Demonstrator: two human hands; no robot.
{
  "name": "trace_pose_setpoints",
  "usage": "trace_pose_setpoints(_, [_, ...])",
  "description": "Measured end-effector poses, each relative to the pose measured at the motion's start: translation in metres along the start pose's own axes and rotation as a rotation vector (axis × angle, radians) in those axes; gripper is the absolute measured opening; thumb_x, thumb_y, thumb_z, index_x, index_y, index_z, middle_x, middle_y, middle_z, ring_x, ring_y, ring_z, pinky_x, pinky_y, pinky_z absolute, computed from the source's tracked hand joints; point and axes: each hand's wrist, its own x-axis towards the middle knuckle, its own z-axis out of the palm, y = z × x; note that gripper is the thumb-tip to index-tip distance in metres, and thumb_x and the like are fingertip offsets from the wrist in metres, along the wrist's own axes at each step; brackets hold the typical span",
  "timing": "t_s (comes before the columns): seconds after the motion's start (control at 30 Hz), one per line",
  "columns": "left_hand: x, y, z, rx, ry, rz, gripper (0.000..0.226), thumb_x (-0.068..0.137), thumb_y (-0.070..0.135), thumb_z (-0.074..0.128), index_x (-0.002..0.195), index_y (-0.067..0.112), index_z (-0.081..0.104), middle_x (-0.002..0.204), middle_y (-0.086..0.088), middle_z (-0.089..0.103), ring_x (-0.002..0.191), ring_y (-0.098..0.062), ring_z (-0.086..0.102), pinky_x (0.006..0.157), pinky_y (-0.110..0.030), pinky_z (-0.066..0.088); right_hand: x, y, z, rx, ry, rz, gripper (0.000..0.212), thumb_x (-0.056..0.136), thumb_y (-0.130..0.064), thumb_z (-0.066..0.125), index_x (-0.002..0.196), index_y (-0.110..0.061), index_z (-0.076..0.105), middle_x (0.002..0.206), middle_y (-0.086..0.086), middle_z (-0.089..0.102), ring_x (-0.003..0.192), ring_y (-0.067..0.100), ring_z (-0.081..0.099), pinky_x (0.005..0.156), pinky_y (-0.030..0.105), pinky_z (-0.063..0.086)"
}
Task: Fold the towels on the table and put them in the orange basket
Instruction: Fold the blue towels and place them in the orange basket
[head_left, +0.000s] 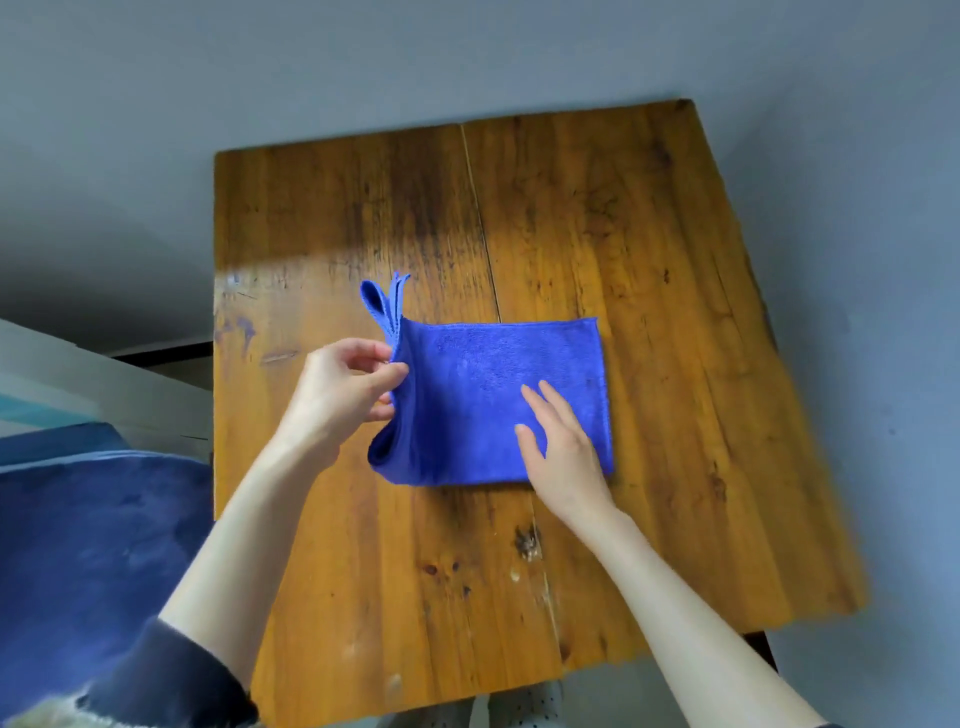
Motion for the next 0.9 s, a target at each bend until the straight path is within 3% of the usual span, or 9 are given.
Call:
trace_pose_setpoints(0.1, [-0.005,0.013,0.039,0.028,-0.026,0.043,0.008,0.083,0.007,0.063,0.088,0.013,0.062,0.072,0.002,0.054,0.044,-0.002,0.051,0.052,-0.019,0.054,-0.007,0.018,-0.026,0.200,0.134,0.102,0.033,0.097,-0.018,0.045,0.129,-0.015,0.053,0.131,-0.001,0.051,0.106,0.010,0.055,0.090,0.015,0.045])
trace_pose_setpoints(0.2, [-0.010,0.018,0.082,0.081,-0.049,0.078,0.011,0.083,0.009,0.063,0.082,0.019,0.059,0.072,0.005,0.052,0.039,-0.002,0.052,0.057,-0.026,0.057,-0.015,0.039,-0.042,0.313,0.154,0.213,0.026,0.097,-0.018,0.045,0.117,-0.014,0.061,0.114,0.001,0.062,0.094,0.013,0.063,0.081,0.027,0.054])
trace_pose_setpoints(0.43, [-0.004,0.007,0.153,0.164,-0.036,0.024,0.008,0.083,0.010,0.064,0.085,0.015,0.058,0.073,0.004,0.053,0.049,-0.008,0.055,0.042,-0.012,0.046,-0.015,0.070,-0.052,0.354,0.128,0.236,0.025,0.097,-0.018,0.043,0.109,-0.018,0.065,0.091,-0.012,0.066,0.084,-0.004,0.062,0.067,0.003,0.045])
trace_pose_setpoints(0.5, [-0.002,0.004,0.163,0.192,-0.011,0.029,0.008,0.083,0.010,0.063,0.089,0.014,0.059,0.071,0.005,0.053,0.050,-0.007,0.055,0.043,-0.012,0.047,-0.014,0.075,-0.052,0.381,0.105,0.236,0.024,0.097,-0.017,0.044,0.108,-0.018,0.066,0.090,-0.013,0.066,0.085,-0.003,0.063,0.069,0.002,0.045])
trace_pose_setpoints(0.63, [0.000,0.001,0.180,0.209,0.030,0.084,0.009,0.083,0.012,0.063,0.091,0.014,0.061,0.072,0.007,0.053,0.056,-0.008,0.058,0.042,-0.011,0.046,-0.013,0.083,-0.050,0.435,0.039,0.236,0.025,0.098,-0.018,0.044,0.110,-0.015,0.066,0.097,-0.011,0.067,0.092,0.000,0.063,0.083,0.015,0.051])
trace_pose_setpoints(0.7, [0.000,-0.002,0.190,0.226,0.027,0.086,0.011,0.083,0.013,0.063,0.095,0.013,0.061,0.074,0.008,0.053,0.061,-0.014,0.061,0.042,-0.010,0.044,-0.012,0.085,-0.050,0.449,0.016,0.235,0.026,0.098,-0.020,0.042,0.107,-0.016,0.067,0.093,-0.015,0.067,0.087,-0.006,0.062,0.076,0.009,0.049])
trace_pose_setpoints(0.77, [0.001,-0.008,0.198,0.268,-0.001,0.058,0.016,0.085,0.015,0.063,0.100,0.011,0.062,0.078,0.006,0.054,0.071,-0.021,0.064,0.058,-0.022,0.054,-0.009,0.086,-0.052,0.441,0.008,0.236,0.028,0.099,-0.026,0.041,0.094,-0.021,0.068,0.079,-0.018,0.065,0.076,-0.006,0.061,0.065,0.008,0.046])
trace_pose_setpoints(0.83, [0.003,-0.015,0.203,0.319,-0.062,0.029,0.017,0.086,0.015,0.062,0.103,0.010,0.064,0.084,0.001,0.059,0.088,-0.025,0.064,0.079,-0.038,0.055,-0.005,0.086,-0.054,0.413,0.001,0.227,0.029,0.097,-0.034,0.042,0.078,-0.026,0.063,0.066,-0.014,0.058,0.063,0.002,0.054,0.061,0.020,0.043])
trace_pose_setpoints(0.9, [0.002,-0.020,0.201,0.340,-0.103,0.061,0.015,0.088,0.013,0.060,0.102,0.013,0.066,0.089,-0.002,0.064,0.090,-0.022,0.063,0.085,-0.038,0.053,-0.001,0.083,-0.055,0.404,-0.007,0.239,0.021,0.094,-0.038,0.050,0.085,-0.026,0.064,0.071,-0.013,0.061,0.069,0.002,0.056,0.066,0.024,0.047])
